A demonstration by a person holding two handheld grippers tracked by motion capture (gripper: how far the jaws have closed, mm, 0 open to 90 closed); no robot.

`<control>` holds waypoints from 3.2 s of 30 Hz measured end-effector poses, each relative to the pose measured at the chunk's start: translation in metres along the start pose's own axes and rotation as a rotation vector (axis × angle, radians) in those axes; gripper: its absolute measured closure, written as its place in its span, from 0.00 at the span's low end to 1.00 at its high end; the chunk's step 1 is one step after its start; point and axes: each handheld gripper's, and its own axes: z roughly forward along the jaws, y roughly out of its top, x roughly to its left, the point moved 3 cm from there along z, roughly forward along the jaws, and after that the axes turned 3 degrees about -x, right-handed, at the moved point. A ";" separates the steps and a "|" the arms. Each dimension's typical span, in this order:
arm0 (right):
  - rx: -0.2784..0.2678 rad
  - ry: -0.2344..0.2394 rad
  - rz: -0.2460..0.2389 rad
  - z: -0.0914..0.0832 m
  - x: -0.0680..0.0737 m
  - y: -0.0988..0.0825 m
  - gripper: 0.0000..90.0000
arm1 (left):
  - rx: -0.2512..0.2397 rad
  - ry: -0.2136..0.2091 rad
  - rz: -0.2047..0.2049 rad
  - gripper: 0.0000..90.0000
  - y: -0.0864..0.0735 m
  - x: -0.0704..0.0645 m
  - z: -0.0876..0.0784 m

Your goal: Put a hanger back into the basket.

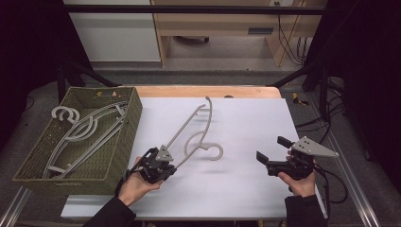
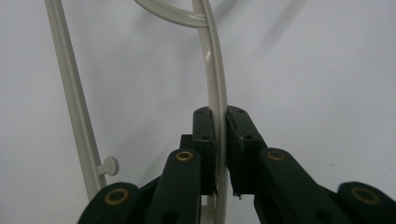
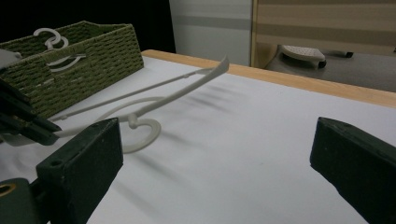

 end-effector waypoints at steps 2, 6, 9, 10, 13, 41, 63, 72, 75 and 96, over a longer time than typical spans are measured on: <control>0.000 0.000 0.001 0.000 0.000 0.000 0.03 | -0.018 -0.005 0.001 0.91 0.002 -0.001 -0.007; 0.002 -0.001 0.000 0.001 0.000 -0.001 0.03 | -0.048 -0.008 -0.003 0.91 0.004 -0.003 -0.020; 0.004 0.000 0.000 0.001 0.000 -0.001 0.03 | -0.064 -0.012 -0.001 0.91 0.006 -0.004 -0.030; 0.006 -0.001 0.001 0.001 0.000 -0.001 0.03 | -0.063 -0.020 -0.001 0.91 0.006 -0.004 -0.034; 0.006 -0.001 0.000 0.001 -0.001 -0.001 0.03 | -0.077 -0.029 -0.006 0.91 0.008 -0.004 -0.045; -0.007 -0.001 -0.004 0.001 0.000 0.000 0.03 | -0.246 -0.018 0.013 0.91 0.016 0.014 -0.137; 0.005 -0.011 -0.008 0.002 0.000 -0.002 0.03 | -0.170 0.060 -0.051 0.91 -0.019 0.092 -0.207; 0.013 -0.013 -0.005 0.004 0.000 -0.003 0.03 | -0.124 0.063 -0.139 0.91 -0.061 0.123 -0.212; 0.012 -0.013 -0.006 0.003 0.000 -0.003 0.03 | -0.107 0.070 -0.159 0.91 -0.074 0.130 -0.212; 0.020 -0.013 -0.005 0.005 0.000 -0.004 0.03 | -0.034 0.013 -0.216 0.91 -0.122 0.146 -0.206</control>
